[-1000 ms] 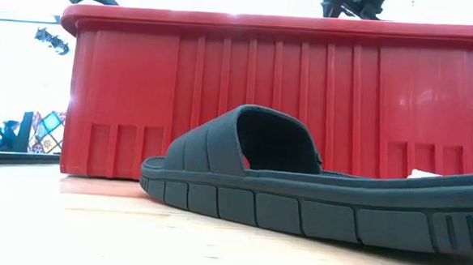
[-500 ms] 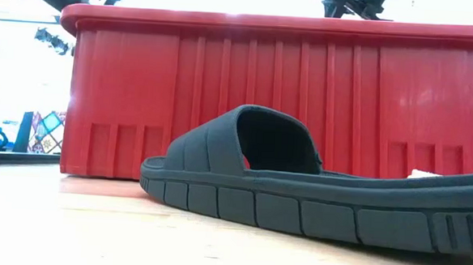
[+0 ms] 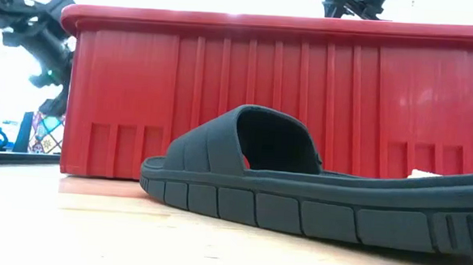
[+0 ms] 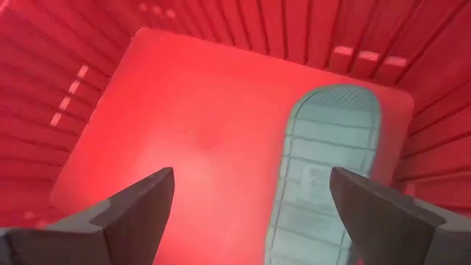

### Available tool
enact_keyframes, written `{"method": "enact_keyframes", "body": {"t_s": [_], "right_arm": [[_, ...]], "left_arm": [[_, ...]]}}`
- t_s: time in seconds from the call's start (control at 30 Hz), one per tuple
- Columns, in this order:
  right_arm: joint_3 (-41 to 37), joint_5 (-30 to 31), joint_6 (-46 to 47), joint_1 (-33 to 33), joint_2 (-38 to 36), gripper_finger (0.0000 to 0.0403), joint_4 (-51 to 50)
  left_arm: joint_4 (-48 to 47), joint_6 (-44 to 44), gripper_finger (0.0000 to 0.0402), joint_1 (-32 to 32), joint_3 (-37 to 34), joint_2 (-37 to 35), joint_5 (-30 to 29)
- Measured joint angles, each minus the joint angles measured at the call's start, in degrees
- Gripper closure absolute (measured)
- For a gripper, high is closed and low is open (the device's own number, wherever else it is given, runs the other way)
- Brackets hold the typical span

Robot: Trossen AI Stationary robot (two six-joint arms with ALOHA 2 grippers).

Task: Pick and place slides into bin
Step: Put the top black slides into the red bin

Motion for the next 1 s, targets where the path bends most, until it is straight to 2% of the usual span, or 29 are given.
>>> {"method": "enact_keyframes", "body": {"t_s": [0.17, 0.37, 0.5, 0.67, 0.8, 1.0], "right_arm": [[0.00, 2.01, 2.45, -1.93, 0.00, 0.0034, -0.04], [0.00, 2.23, 2.48, -3.54, 0.00, 0.0034, -0.02], [0.00, 2.65, 2.46, -4.36, 0.00, 0.0034, -0.02], [0.00, 4.61, 2.50, -4.64, 0.00, 0.0034, 0.00], [0.00, 5.14, 2.72, -4.62, 0.00, 0.0034, 0.00], [0.00, 5.20, 3.01, -4.62, 0.00, 0.0034, 0.02]], "left_arm": [[0.90, -7.98, 0.0264, 0.02, -3.75, 1.65, 1.61], [3.21, -6.21, 0.0200, -0.66, -4.91, 3.66, 2.52], [4.87, -7.48, 0.0176, -1.83, -4.91, 7.03, 2.08], [6.80, -14.07, 0.0183, -3.84, -4.91, 12.85, 2.09], [13.84, -13.60, 0.0200, -4.13, -4.80, 17.52, 2.02], [15.52, -14.32, 0.0219, -4.13, -2.96, 24.77, 1.22]]}}
